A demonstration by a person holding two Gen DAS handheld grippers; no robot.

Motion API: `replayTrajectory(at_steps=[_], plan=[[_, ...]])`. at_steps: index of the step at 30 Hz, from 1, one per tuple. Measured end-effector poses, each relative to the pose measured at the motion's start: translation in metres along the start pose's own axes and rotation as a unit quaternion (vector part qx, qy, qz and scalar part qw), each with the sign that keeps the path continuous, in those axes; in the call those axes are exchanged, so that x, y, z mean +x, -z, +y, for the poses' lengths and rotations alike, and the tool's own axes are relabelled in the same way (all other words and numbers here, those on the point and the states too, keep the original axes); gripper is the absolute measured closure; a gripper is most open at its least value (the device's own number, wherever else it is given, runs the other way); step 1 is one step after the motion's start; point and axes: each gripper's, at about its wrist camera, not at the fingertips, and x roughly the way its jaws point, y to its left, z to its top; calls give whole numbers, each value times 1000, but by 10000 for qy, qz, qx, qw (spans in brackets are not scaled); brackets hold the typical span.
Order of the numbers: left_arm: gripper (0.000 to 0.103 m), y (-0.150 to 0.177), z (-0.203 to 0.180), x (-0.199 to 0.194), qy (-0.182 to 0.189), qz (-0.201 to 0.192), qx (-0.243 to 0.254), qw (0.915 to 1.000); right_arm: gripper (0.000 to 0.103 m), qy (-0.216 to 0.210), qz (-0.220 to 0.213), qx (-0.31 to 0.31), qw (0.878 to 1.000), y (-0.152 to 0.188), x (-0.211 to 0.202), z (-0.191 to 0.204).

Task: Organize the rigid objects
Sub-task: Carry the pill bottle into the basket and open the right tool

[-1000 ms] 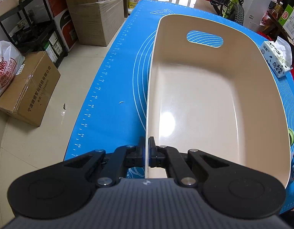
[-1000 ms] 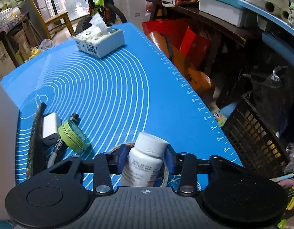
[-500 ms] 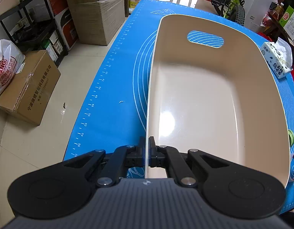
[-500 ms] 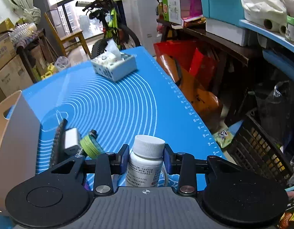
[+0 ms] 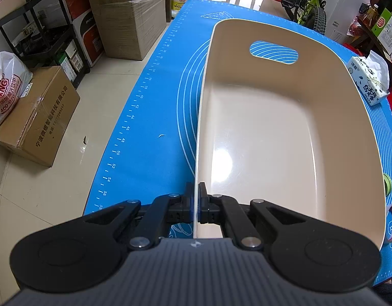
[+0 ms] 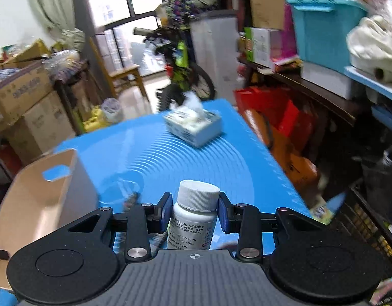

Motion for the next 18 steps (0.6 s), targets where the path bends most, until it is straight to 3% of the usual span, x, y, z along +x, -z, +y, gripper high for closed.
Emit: replayTrajectory(at_steps=[9, 14, 18], plan=[[99, 0, -1, 1, -22, 13, -10, 10000, 58, -779, -137, -534, 9954, -17, 8, 88], [99, -1, -1, 0, -33, 24, -38, 10000, 58, -1185, 232, -684, 9903, -15, 21, 133], [99, 0, -2, 0, -37, 24, -36, 10000, 58, -1277, 434, -1103, 9847, -4, 33, 168]])
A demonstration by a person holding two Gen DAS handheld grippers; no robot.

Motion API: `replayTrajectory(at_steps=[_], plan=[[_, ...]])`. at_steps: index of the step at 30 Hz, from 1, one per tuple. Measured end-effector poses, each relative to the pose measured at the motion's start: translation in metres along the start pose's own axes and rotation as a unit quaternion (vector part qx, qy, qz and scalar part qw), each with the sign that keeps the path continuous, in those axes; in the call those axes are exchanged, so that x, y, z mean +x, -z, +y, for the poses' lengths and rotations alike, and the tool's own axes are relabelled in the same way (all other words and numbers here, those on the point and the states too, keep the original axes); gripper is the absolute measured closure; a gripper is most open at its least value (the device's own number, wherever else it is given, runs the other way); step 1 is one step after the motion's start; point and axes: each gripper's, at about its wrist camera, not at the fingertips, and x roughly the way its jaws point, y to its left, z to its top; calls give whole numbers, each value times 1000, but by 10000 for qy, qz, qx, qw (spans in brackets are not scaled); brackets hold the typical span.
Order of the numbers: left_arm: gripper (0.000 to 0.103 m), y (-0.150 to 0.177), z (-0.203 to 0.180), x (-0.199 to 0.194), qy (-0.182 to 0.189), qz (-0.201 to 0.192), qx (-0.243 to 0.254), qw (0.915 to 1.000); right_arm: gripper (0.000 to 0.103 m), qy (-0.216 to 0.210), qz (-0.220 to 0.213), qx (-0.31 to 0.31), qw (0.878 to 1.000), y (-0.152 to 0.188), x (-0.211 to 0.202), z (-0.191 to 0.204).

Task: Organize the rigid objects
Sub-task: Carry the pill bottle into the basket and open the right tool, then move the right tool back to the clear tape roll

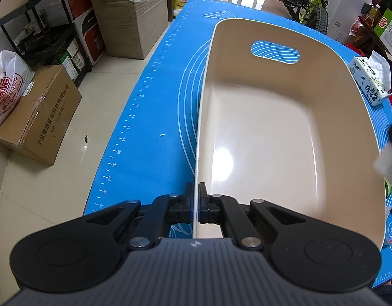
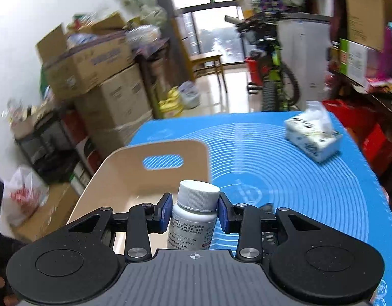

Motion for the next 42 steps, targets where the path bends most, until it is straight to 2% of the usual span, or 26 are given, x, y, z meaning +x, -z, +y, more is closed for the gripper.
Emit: replayTrajectory(at_steps=[7, 17, 20, 24, 26, 30, 32, 33, 34, 35, 42], plan=[[99, 0, 0, 0, 1, 3, 4, 10000, 58, 13, 548, -567, 9969, 16, 31, 37], [100, 0, 0, 0, -12, 3, 15, 10000, 58, 93, 1067, -1346, 9851, 32, 60, 60], [100, 1, 0, 0, -12, 5, 13, 10000, 58, 85, 1342, -1446, 9803, 34, 70, 65], [99, 0, 0, 0, -10, 7, 17, 10000, 59, 100, 1427, -1527, 9779, 36, 72, 66], [99, 0, 0, 0, -5, 9, 12, 10000, 53, 106, 1468, -1483, 9779, 36, 72, 65], [100, 0, 0, 0, -3, 9, 17, 10000, 50, -53, 1384, -1330, 9814, 33, 66, 61], [100, 0, 0, 0, 2, 10, 6, 10000, 45, -140, 1221, -1230, 9848, 27, 57, 57], [100, 0, 0, 0, 5, 13, 2, 10000, 41, -124, 1140, -1186, 9863, 24, 53, 56], [100, 0, 0, 0, 6, 16, 1, 10000, 32, -74, 1003, -1133, 9885, 21, 47, 53], [100, 0, 0, 0, 6, 17, 4, 10000, 28, -61, 883, -1092, 9901, 18, 41, 50], [99, 0, 0, 1, 9, 18, 0, 10000, 26, 98, 450, -769, 9960, -2, 13, 16]])
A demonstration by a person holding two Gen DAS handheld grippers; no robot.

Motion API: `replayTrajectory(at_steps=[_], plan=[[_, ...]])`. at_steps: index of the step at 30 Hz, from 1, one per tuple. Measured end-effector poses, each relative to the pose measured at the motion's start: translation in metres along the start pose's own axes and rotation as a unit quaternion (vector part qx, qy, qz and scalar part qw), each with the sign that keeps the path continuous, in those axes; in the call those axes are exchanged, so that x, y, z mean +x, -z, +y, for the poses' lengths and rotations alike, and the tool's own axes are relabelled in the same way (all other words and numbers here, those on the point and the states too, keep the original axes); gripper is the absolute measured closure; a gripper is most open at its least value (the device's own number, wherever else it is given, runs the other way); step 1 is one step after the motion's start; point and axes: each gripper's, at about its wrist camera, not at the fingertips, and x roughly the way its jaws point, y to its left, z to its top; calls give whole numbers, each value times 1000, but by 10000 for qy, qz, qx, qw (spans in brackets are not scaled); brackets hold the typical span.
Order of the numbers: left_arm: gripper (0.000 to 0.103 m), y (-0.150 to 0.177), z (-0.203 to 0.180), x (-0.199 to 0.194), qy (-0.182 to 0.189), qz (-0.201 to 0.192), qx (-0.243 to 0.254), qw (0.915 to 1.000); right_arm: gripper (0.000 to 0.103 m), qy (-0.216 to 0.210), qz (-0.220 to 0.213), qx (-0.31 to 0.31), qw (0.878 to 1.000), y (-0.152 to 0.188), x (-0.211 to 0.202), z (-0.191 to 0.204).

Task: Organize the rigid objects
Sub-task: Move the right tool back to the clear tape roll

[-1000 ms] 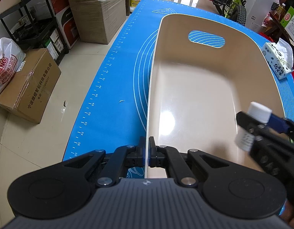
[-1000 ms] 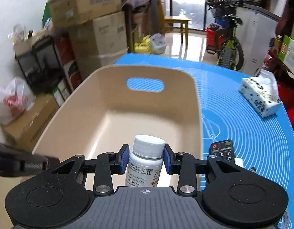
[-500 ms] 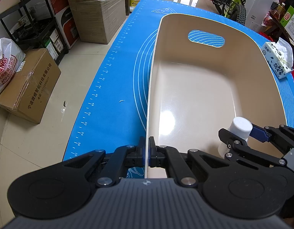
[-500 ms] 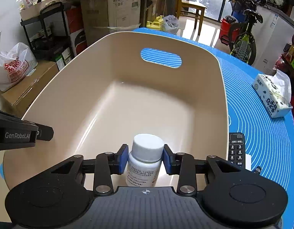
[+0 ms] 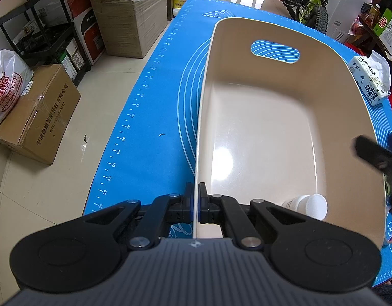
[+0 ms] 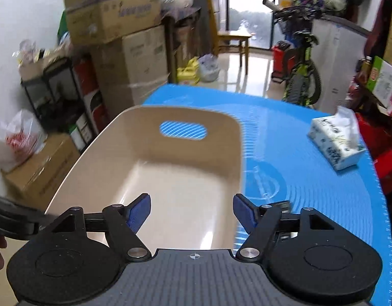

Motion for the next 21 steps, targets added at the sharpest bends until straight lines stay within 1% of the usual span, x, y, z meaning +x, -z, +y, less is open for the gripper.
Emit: replayTrajectory(at_steps=[6, 13, 17, 21], plan=[[99, 0, -1, 1, 4, 13, -10, 10000, 23, 250, -132, 324, 9991, 2, -20, -47], [99, 0, -1, 1, 12, 22, -28, 10000, 23, 695, -44, 719, 9950, 28, -42, -106], [99, 0, 0, 1, 15, 26, -36, 10000, 22, 959, 158, 969, 9905, 50, -50, -139], [99, 0, 0, 1, 17, 27, -38, 10000, 22, 1197, 468, 1131, 9852, 75, -50, -165]])
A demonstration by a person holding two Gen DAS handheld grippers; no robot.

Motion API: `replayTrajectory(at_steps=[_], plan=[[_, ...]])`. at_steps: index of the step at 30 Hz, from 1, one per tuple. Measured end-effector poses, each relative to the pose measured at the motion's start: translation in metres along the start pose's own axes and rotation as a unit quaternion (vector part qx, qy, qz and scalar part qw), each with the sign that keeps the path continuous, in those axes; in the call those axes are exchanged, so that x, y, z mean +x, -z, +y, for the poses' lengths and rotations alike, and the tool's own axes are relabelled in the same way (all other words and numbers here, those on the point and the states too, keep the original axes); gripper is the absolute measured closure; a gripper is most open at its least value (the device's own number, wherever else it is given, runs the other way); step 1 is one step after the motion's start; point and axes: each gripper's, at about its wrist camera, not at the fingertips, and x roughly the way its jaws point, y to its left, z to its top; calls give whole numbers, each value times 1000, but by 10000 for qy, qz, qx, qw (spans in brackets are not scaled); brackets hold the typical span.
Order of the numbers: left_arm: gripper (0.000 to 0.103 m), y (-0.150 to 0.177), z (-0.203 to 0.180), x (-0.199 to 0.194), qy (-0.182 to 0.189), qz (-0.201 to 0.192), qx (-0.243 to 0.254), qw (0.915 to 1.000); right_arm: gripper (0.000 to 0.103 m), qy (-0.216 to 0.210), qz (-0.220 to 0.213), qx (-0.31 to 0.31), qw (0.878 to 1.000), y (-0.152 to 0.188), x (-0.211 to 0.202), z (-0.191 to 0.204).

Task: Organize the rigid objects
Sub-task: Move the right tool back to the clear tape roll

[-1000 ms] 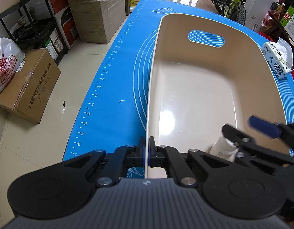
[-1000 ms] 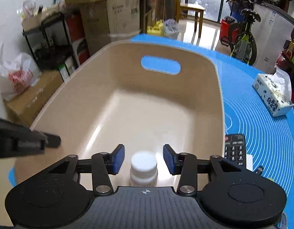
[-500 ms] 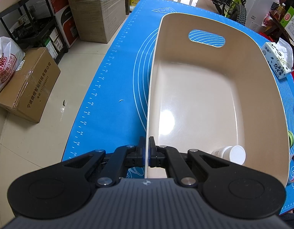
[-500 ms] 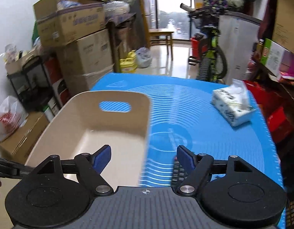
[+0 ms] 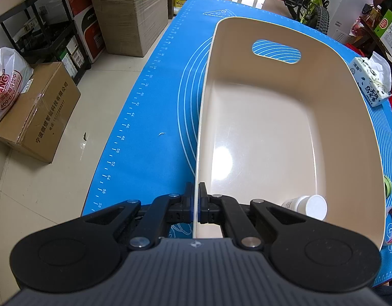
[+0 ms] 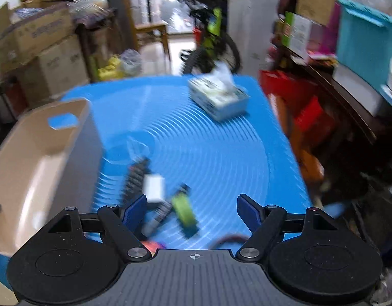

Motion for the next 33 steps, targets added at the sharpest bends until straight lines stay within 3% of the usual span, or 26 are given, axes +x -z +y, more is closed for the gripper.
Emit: replayTrajectory(at_steps=[6, 14, 18, 25, 33], plan=[[99, 1, -1, 0, -25, 0, 11, 10000, 22, 58, 493, 3, 9988, 28, 12, -23], [99, 0, 0, -1, -15, 6, -1, 10000, 33, -242, 831, -688, 9939, 38, 26, 8], [99, -1, 2, -1, 4, 11, -12, 10000, 37, -199, 953, -917, 9910, 43, 36, 19], [99, -1, 2, -1, 7, 12, -15, 10000, 54, -144, 1192, -511, 9915, 44, 54, 9], [99, -2, 2, -1, 7, 13, -20, 10000, 63, -204, 1351, -534, 9892, 48, 68, 8]])
